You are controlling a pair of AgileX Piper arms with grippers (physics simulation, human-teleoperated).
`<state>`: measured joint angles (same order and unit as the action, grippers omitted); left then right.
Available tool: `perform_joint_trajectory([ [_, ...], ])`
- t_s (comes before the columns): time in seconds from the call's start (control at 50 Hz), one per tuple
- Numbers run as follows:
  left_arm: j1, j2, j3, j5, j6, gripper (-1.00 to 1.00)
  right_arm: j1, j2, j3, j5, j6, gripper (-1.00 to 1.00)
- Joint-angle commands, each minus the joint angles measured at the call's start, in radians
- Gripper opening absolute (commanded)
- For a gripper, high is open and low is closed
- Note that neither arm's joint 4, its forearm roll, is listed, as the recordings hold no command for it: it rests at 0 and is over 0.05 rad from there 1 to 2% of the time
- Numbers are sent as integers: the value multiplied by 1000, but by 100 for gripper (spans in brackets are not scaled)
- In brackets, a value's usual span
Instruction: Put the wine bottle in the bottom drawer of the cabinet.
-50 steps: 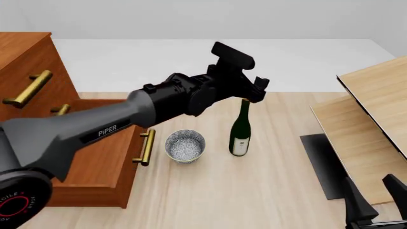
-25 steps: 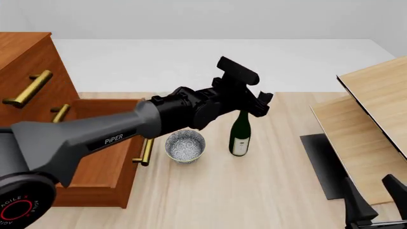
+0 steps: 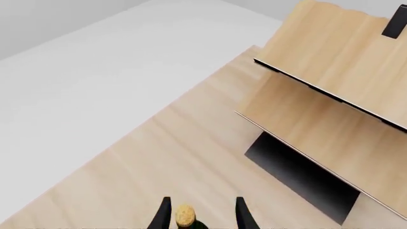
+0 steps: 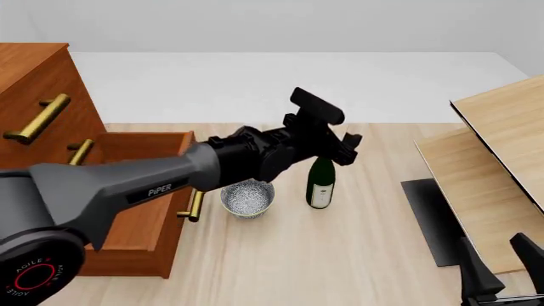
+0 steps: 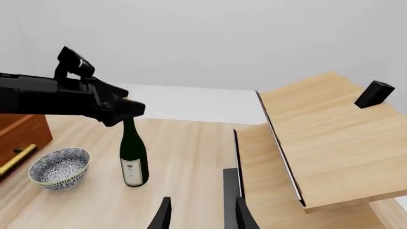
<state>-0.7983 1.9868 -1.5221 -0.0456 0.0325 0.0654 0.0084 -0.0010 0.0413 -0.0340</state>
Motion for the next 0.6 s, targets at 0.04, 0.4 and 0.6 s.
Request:
perform_joint_trajectory([
  [0.04, 5, 24, 8, -18, -4, 100, -1, -2, 0, 3, -1, 100],
  [0.4, 9, 70, 26, -59, -20, 100, -1, -4, 0, 7, 0, 100],
  [0.6, 8, 84, 27, -65, -23, 100, 0, -3, 0, 6, -1, 100],
])
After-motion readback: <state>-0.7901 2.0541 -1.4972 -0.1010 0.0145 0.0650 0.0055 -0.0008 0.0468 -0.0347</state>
